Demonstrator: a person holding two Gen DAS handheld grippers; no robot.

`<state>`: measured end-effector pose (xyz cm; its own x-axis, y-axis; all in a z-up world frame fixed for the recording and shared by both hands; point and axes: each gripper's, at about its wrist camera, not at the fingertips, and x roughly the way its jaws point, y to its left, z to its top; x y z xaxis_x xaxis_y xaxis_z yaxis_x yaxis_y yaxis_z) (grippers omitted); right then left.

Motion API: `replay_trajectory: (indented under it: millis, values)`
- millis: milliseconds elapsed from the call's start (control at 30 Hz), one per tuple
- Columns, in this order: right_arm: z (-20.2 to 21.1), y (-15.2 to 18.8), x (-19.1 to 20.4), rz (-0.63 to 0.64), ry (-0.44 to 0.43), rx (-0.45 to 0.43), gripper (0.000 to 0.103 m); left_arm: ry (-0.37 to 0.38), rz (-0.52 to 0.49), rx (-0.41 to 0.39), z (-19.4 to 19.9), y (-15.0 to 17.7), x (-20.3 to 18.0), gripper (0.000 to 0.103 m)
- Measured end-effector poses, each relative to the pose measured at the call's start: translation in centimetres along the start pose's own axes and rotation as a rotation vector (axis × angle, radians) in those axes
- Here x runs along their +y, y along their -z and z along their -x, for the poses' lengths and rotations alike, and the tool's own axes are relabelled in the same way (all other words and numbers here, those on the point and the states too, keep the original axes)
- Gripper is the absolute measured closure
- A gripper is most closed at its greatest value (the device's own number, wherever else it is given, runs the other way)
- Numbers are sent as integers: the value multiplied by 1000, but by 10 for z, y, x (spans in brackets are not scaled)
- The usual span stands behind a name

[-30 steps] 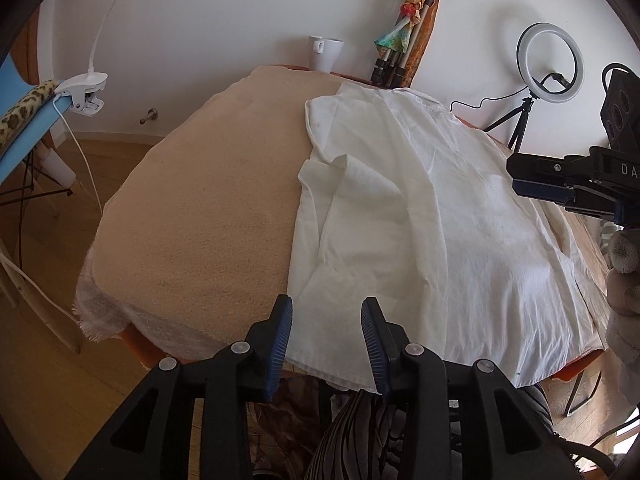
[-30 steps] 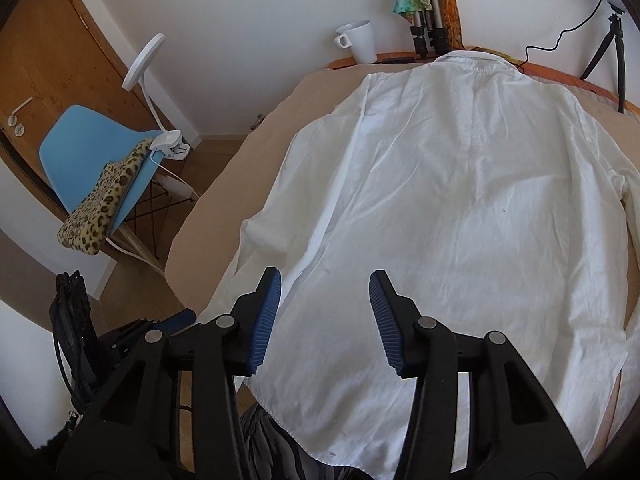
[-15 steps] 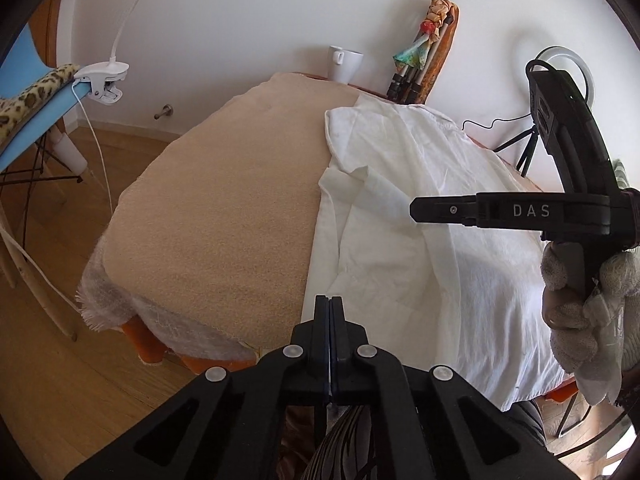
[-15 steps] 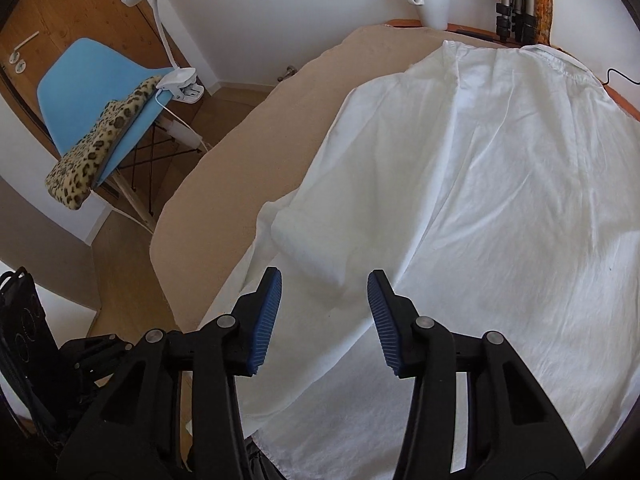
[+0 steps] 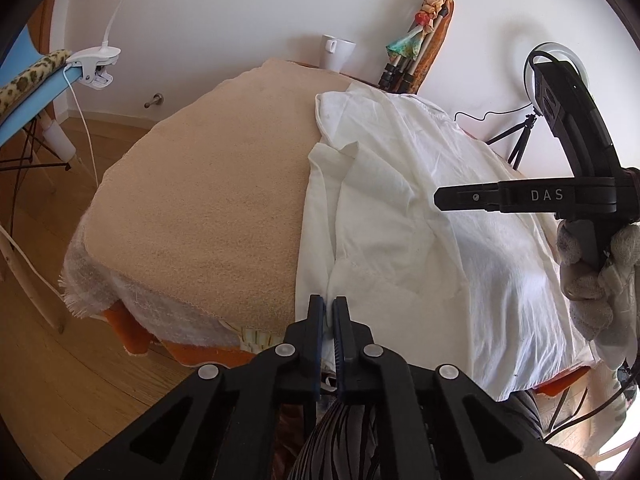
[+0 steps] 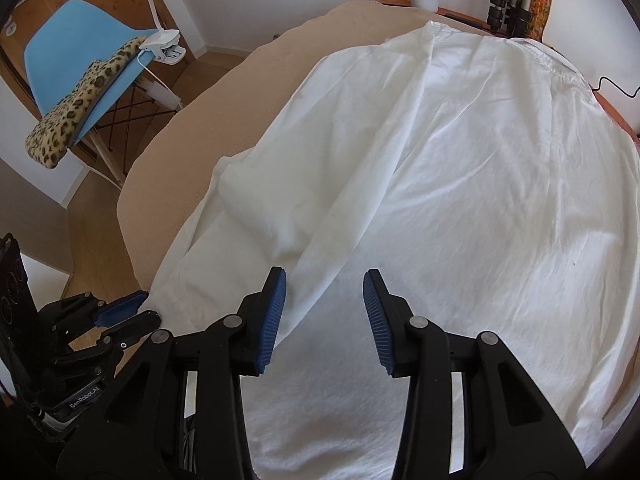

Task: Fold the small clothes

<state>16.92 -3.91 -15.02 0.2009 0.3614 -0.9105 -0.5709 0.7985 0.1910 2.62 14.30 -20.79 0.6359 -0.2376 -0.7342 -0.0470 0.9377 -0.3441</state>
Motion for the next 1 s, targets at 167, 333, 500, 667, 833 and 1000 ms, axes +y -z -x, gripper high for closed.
replay_trajectory:
  millis: [167, 333, 500, 667, 833, 1000]
  values:
    - [-8, -5, 12, 61, 51, 28, 60, -31, 15, -49, 17, 0, 6, 96]
    - [-10, -20, 13, 3, -11, 61, 58, 2, 67, -51, 12, 2, 15, 53]
    - [-2, -61, 23, -54, -63, -3, 43, 39, 101, -4, -4, 7, 18, 58]
    - [-26, -95, 25, -142, -44, 23, 43, 68, 168, -29, -1, 10, 26, 82]
    - [-58, -118, 22, -253, -7, 51, 43, 122, 161, -42, 5, 9, 27, 101]
    - [-87, -133, 26, -271, 63, 96, 43, 166, 128, -71, 19, 5, 16, 103]
